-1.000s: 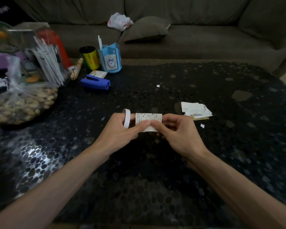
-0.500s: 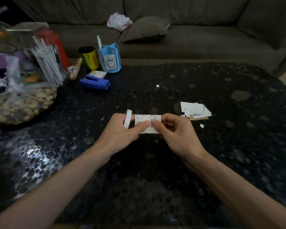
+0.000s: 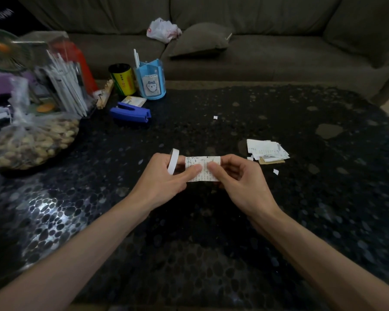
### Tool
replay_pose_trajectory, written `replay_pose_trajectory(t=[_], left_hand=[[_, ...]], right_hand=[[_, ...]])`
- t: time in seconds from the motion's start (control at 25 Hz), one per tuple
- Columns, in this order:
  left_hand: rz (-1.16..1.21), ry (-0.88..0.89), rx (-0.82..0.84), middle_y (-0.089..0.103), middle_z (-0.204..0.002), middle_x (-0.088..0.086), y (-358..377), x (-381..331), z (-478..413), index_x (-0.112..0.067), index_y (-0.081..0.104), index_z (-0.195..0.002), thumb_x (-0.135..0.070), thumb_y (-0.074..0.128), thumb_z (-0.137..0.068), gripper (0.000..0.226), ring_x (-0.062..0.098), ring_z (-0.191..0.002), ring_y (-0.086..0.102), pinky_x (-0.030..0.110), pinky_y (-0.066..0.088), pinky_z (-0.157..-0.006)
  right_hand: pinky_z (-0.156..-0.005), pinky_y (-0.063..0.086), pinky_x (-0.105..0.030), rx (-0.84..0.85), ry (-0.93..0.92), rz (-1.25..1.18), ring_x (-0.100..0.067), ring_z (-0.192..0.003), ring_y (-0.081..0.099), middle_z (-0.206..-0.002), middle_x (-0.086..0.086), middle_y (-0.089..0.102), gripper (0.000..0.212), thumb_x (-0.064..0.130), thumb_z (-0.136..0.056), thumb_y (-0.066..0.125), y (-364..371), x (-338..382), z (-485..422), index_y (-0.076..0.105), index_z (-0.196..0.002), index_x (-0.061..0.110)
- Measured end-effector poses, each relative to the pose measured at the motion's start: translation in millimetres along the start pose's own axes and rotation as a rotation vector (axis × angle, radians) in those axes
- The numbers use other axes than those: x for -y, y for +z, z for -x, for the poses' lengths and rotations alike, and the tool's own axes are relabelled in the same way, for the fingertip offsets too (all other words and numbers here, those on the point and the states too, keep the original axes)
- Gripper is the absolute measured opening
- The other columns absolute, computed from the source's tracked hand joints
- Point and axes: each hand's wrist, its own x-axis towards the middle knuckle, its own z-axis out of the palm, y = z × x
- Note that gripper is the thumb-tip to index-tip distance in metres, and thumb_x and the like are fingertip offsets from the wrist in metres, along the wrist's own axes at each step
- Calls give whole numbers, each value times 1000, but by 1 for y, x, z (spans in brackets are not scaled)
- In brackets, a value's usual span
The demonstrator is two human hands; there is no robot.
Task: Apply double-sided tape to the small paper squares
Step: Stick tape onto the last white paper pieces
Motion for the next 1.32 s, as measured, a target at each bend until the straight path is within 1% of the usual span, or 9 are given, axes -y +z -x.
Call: replay_pose_trajectory(t=[0.08,0.24,0.36,0.6,0.8,0.88,1.08,1.24,1.32], left_hand=[[13,4,-17,78,-77,-3,0,1,-1,-28,79,-107,-37,72,-95,17,9,-62,68,21,51,-62],[68,-2,31,71,-65,-5,4,-1,1,-26,79,-106,-36,69,-96,16,5,-52,56,17,47,-54],[62,3,5,76,-75,0,2,-1,0,-27,79,-101,-35,70,-96,13,8,-56,61,19,49,-55],[60,9,16,74,-70,-1,5,-1,0,-23,79,-105,-36,71,-95,17,9,-55,59,23,48,-56],[-19,59,-40,76,-74,1,5,0,-2,-23,79,-101,-35,72,-95,15,15,-62,69,31,58,-64],[-26,54,-33,76,-72,0,4,0,-1,-24,79,-103,-36,71,-95,17,15,-62,70,29,58,-64],[13,72,-37,74,-71,7,-1,-1,-2,-22,79,-106,-37,72,-94,21,8,-55,61,22,47,-57],[45,109,-17,72,-65,-1,1,-3,3,-21,77,-112,-33,68,-97,21,8,-53,57,18,47,-53],[63,104,9,70,-64,-1,0,-3,3,-24,76,-114,-33,67,-97,21,9,-53,55,18,47,-54]], right_hand=[[-81,60,-20,24,12,-32,-5,-91,75,-98,9,80,14,30,-97,73,1,1,2,77,-107,20],[-78,59,-18,29,-22,61,-4,-89,75,-94,8,79,10,26,-100,70,2,1,1,76,-105,19],[-76,58,-17,39,2,16,-4,-89,75,-95,8,79,12,26,-100,70,3,0,1,76,-106,18],[-87,61,-25,43,-32,46,-5,-94,75,-98,8,79,11,26,-100,69,3,5,2,76,-108,21],[-82,61,-21,63,-4,1,-1,-95,75,-100,13,79,14,28,-99,70,2,3,3,76,-111,23],[-84,61,-24,72,-9,16,-4,-95,75,-101,9,80,14,27,-100,70,2,3,2,76,-110,21],[-85,63,-27,65,-19,-33,-8,-95,77,-102,6,80,16,24,-99,72,1,5,1,76,-112,16],[-83,65,-37,65,-1,0,-13,-93,78,-100,5,81,17,27,-97,74,-1,6,0,77,-111,19],[-84,65,-37,76,-4,-3,-13,-95,78,-102,5,81,17,27,-97,73,-1,6,0,77,-112,19]])
